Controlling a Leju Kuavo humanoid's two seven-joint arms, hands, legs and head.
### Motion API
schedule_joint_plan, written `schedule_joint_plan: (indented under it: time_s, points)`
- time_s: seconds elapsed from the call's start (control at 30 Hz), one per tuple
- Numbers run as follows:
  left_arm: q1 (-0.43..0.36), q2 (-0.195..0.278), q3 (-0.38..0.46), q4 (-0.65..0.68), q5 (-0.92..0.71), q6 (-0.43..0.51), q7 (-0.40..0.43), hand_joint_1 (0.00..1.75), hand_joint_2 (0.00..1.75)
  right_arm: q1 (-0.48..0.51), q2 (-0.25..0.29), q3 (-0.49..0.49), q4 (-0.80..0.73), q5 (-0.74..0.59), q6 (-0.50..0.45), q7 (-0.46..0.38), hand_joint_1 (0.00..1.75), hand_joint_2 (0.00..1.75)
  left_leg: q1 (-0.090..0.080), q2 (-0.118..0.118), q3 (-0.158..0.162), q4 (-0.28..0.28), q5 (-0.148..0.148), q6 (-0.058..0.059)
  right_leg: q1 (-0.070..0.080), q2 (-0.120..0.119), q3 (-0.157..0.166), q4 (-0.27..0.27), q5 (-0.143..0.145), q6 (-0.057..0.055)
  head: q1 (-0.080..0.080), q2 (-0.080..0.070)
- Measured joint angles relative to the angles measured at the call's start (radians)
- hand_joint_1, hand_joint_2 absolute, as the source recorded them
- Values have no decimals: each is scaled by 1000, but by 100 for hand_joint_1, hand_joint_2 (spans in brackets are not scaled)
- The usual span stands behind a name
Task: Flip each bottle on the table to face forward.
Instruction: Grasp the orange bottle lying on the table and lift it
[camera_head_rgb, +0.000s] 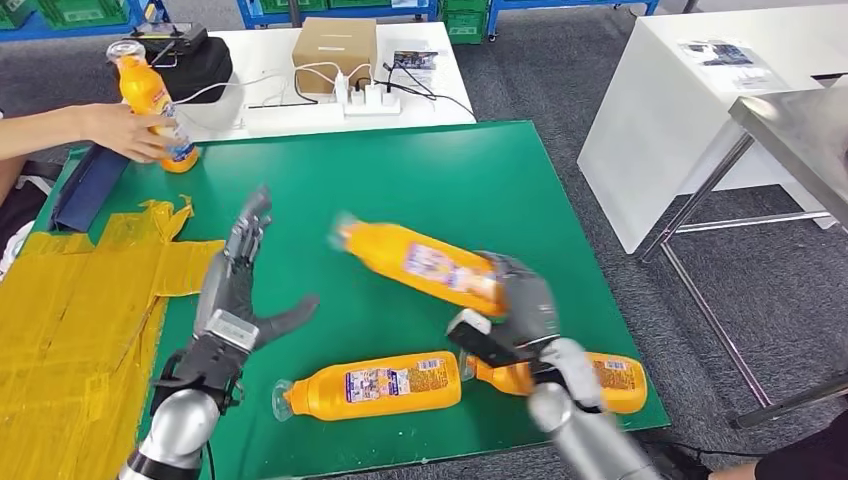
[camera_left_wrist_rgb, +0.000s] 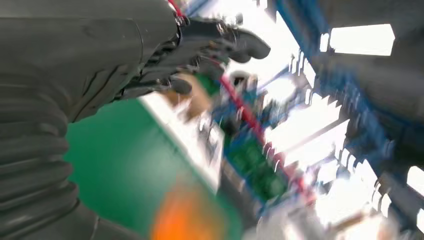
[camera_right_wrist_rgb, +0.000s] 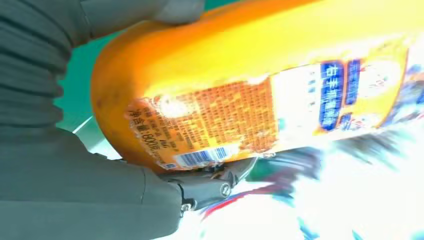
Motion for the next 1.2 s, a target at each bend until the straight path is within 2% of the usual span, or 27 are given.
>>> schedule_joint_plan:
  time_s: [0.07, 0.13, 0.27, 0.43, 0.63, 0.9, 1.07, 1.2]
  points:
    - [14, -4, -9, -10, 1, -1, 1, 0, 175, 27, 48, -18, -147, -116, -33, -23, 175, 175, 2, -12, -5, -1, 4, -3, 0, -13, -10, 2, -8, -5, -7, 0]
    - [28, -5, -10, -18, 3, -1, 3, 0, 175, 49, 73, -51, -250, -170, -52, -42, 175, 175, 3, -22, -6, -2, 2, -6, 1, -22, -7, 2, -14, -8, -4, 0]
    - [40, -4, -11, -26, 4, -1, 7, 0, 175, 97, 108, -81, -361, -190, -53, -73, 175, 175, 0, -17, -11, -2, 1, -5, -1, -18, -4, 2, -7, -4, -4, 0]
    - [41, -3, -11, -31, 8, -2, 8, 0, 175, 116, 127, -99, -419, -195, -45, -84, 175, 175, 0, -16, -11, -2, 1, -5, -1, -17, -6, 2, -8, -3, -4, 0]
    - [42, -3, -11, -34, 22, -19, 10, 0, 175, 119, 140, -99, -435, -187, 15, -90, 175, 175, 0, -15, -12, -2, 1, -5, -1, -17, -6, 2, -8, -4, -4, 0]
    - [41, -4, -11, -47, 53, -58, 10, 0, 175, 113, 140, -63, -414, -132, 113, -58, 175, 175, 0, -16, -12, -2, 1, -5, -1, -17, -6, 2, -9, -5, -4, 0]
    - [24, -4, -12, -60, 172, -174, 14, 0, 175, 74, 128, 0, -319, -44, 256, -20, 175, 175, 0, -15, -12, -2, 1, -5, -1, -17, -7, 2, -9, -5, -4, 0]
    - [5, -3, -11, -66, 275, -254, 29, 0, 175, 41, 127, 63, -213, 7, 268, -17, 175, 175, 0, -16, -13, -2, 2, -4, -1, -17, -7, 2, -8, -4, -4, 0]
